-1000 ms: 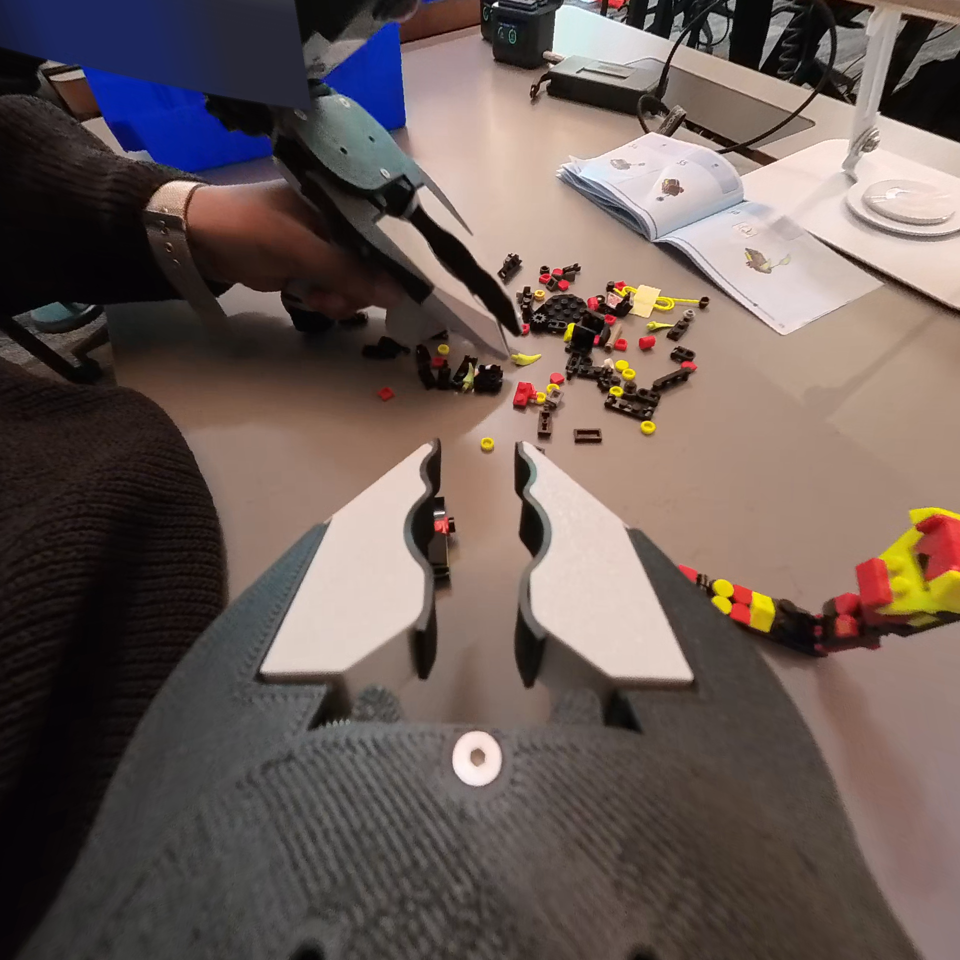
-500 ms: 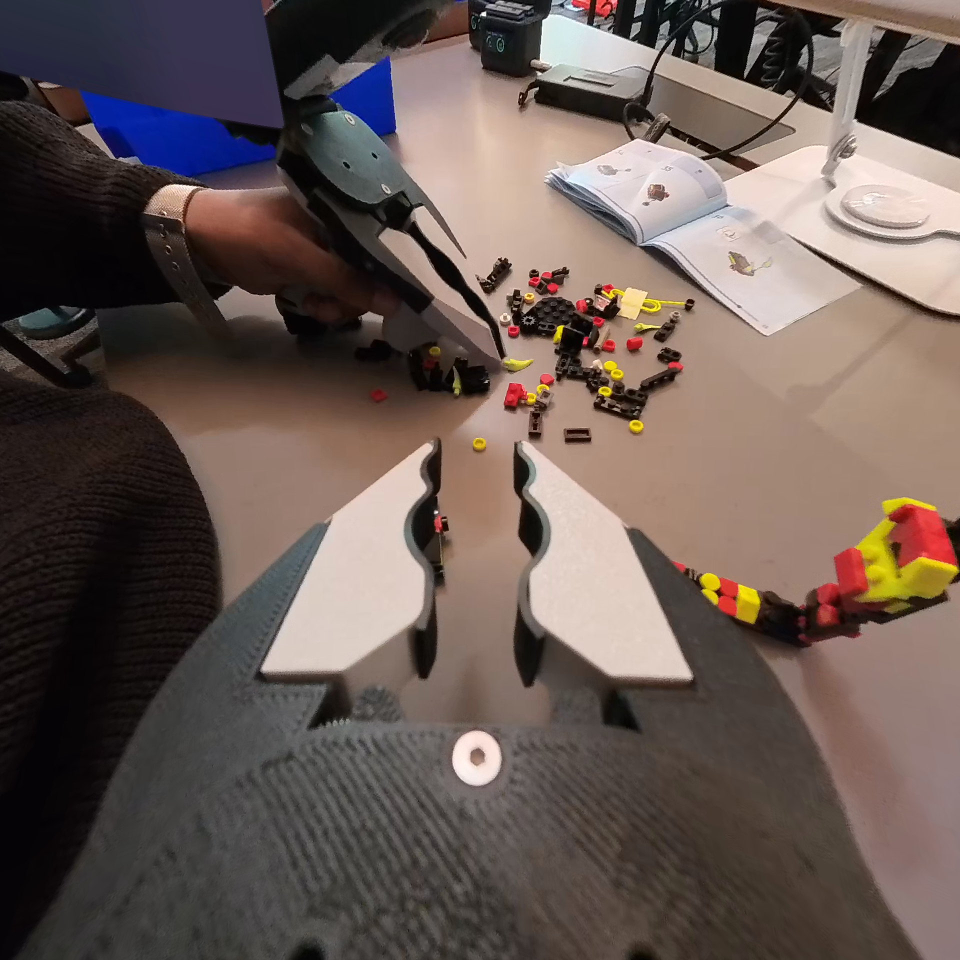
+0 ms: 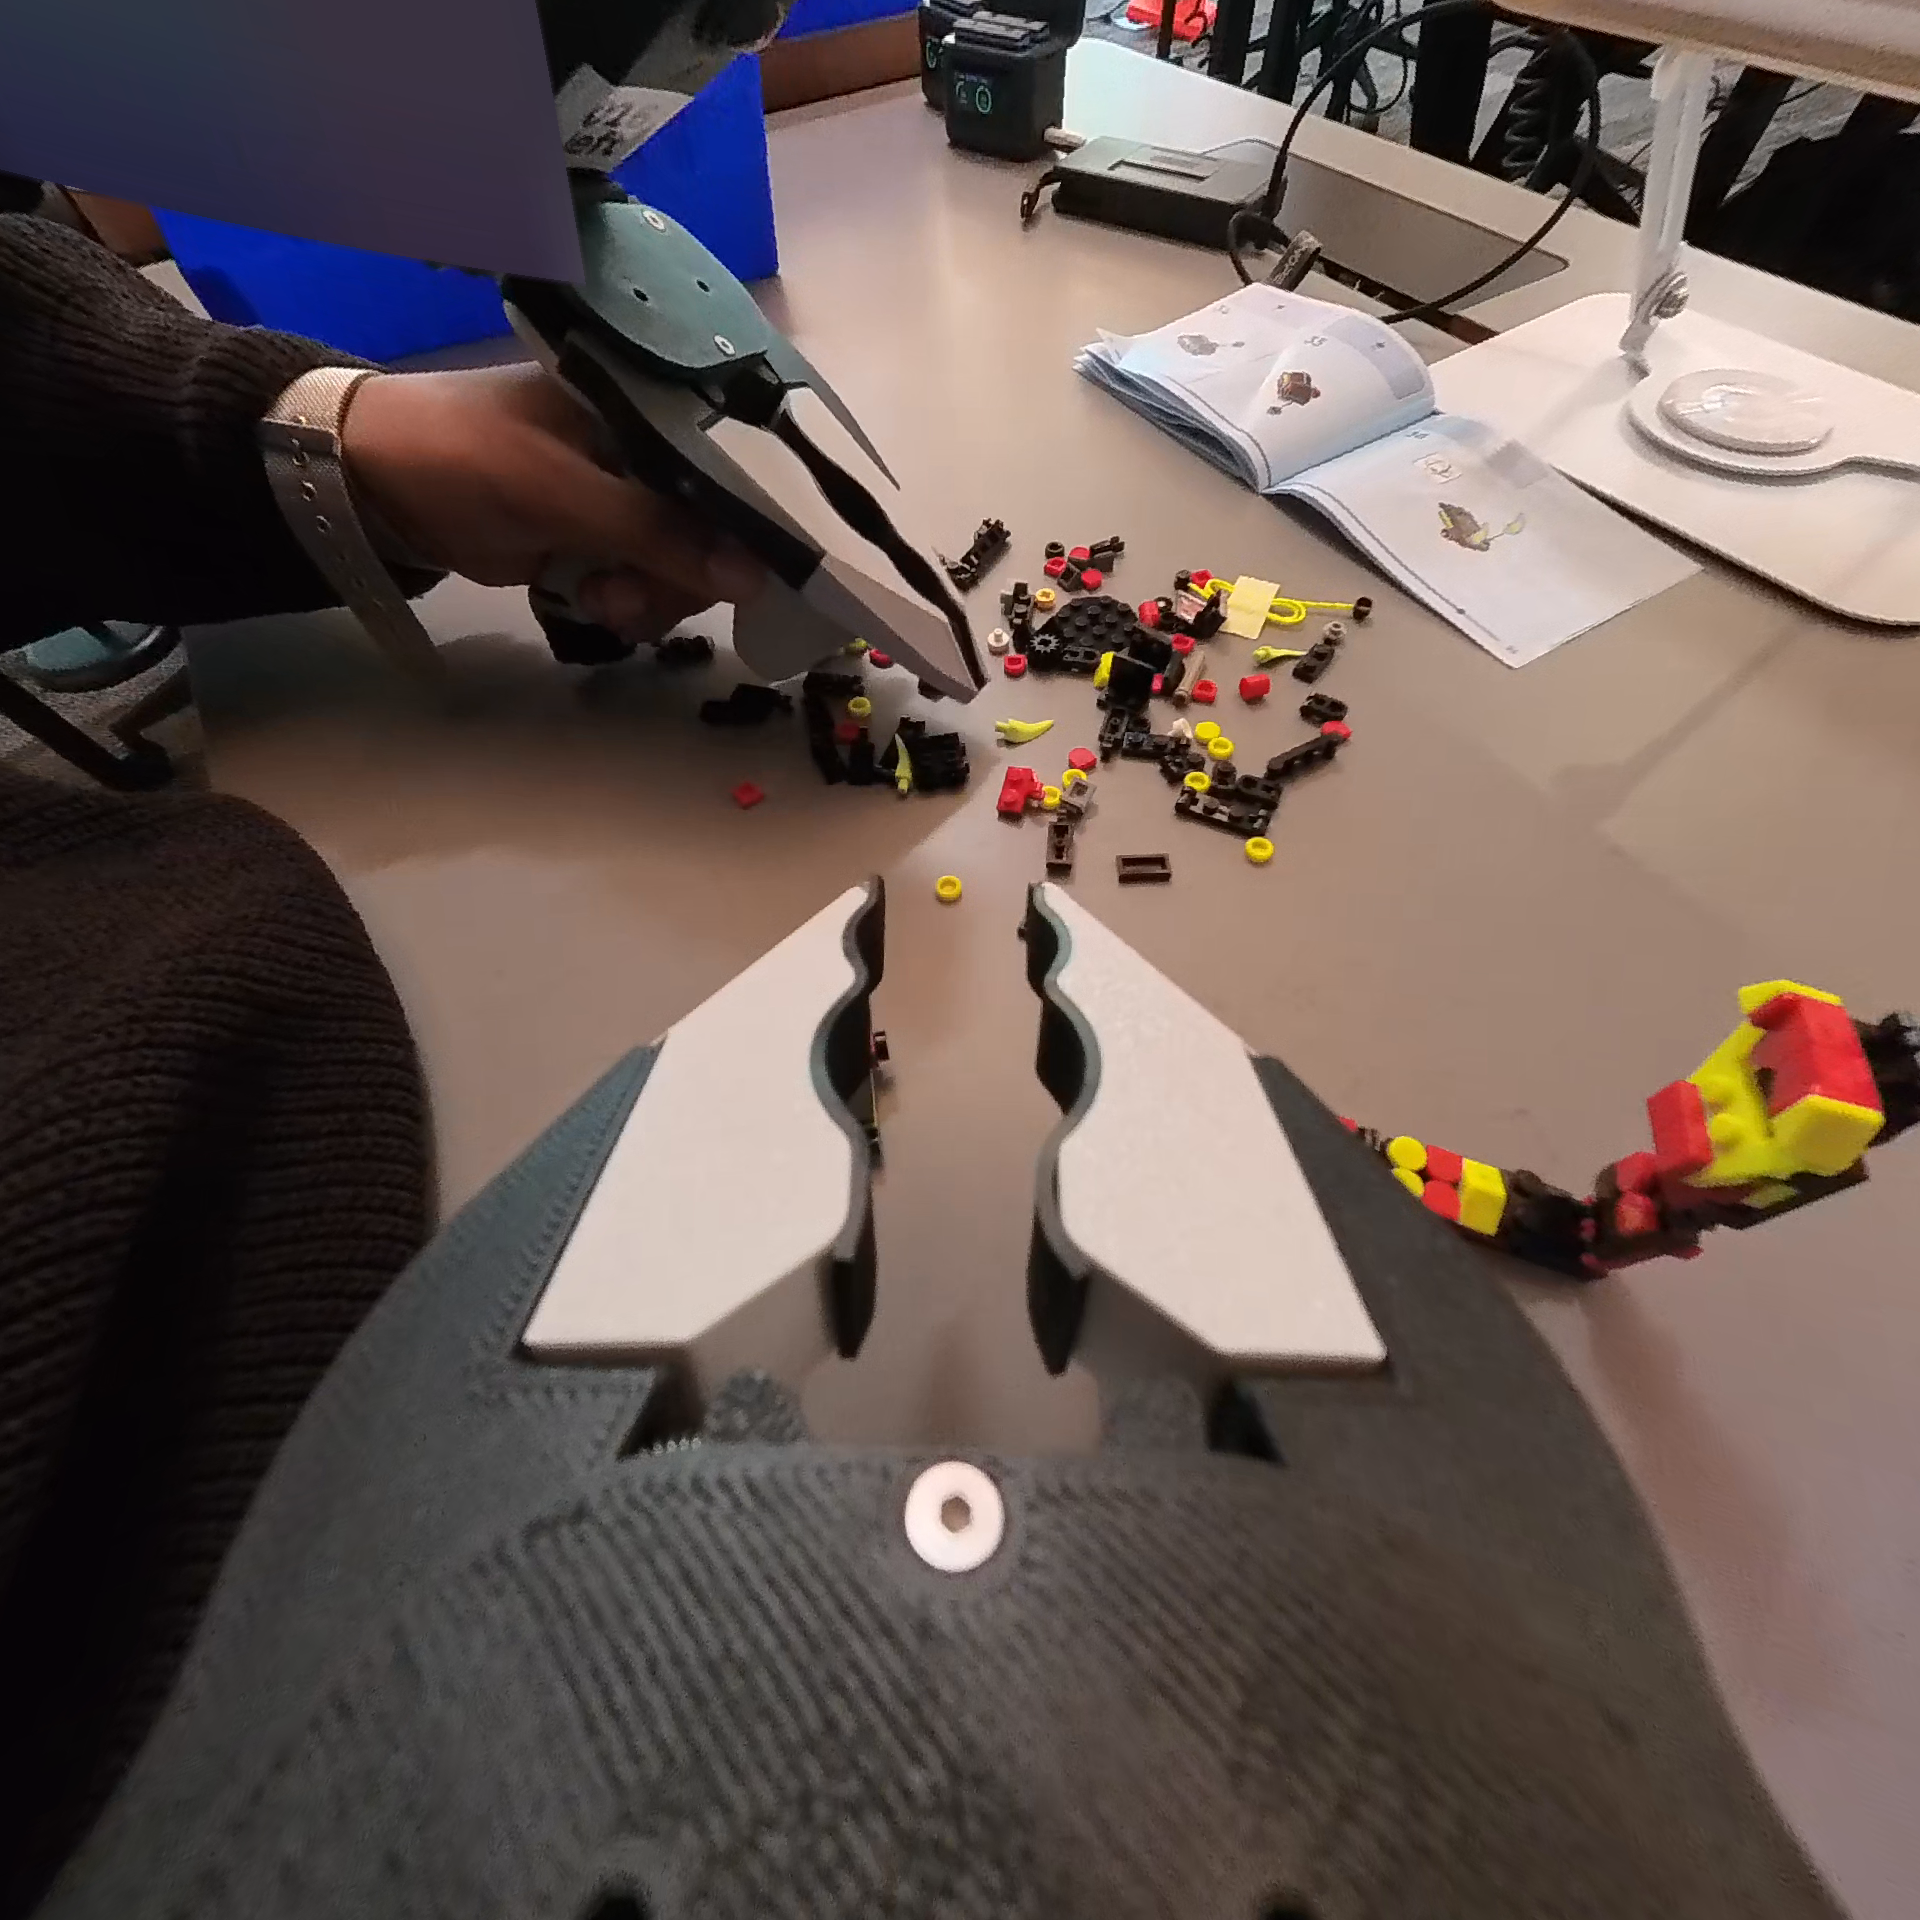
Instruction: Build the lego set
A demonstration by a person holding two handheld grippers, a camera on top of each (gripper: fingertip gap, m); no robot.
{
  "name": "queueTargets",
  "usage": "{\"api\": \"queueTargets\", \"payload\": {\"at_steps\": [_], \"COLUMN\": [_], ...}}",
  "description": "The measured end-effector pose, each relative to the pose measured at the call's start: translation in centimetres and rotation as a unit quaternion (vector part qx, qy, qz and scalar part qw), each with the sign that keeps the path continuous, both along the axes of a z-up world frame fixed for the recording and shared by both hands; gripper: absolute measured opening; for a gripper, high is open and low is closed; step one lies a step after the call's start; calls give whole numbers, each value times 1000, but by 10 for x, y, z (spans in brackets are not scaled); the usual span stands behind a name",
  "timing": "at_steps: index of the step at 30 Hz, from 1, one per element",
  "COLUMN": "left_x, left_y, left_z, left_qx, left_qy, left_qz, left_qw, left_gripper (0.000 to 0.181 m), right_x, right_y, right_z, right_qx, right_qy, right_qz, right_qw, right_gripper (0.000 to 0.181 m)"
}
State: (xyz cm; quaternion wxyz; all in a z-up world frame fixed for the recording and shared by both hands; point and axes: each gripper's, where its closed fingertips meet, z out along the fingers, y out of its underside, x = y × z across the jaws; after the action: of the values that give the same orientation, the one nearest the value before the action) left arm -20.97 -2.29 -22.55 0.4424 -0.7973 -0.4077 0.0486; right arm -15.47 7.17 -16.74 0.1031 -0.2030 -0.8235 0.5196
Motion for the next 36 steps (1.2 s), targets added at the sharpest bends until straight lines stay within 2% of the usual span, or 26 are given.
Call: {"api": "queueTargets", "payload": {"at_steps": [36], "left_x": [2], "left_y": [2], "left_z": [-6], "left_qx": [-11], "left_qy": [0], "left_qz": [-7], "left_qw": [1000], "left_gripper": [2], "right_x": [1], "right_y": [-2], "right_z": [-3], "right_qx": [1], "right_qy": [-10], "right_qz": [4], "right_qw": [1000], "right_gripper": [26]}}
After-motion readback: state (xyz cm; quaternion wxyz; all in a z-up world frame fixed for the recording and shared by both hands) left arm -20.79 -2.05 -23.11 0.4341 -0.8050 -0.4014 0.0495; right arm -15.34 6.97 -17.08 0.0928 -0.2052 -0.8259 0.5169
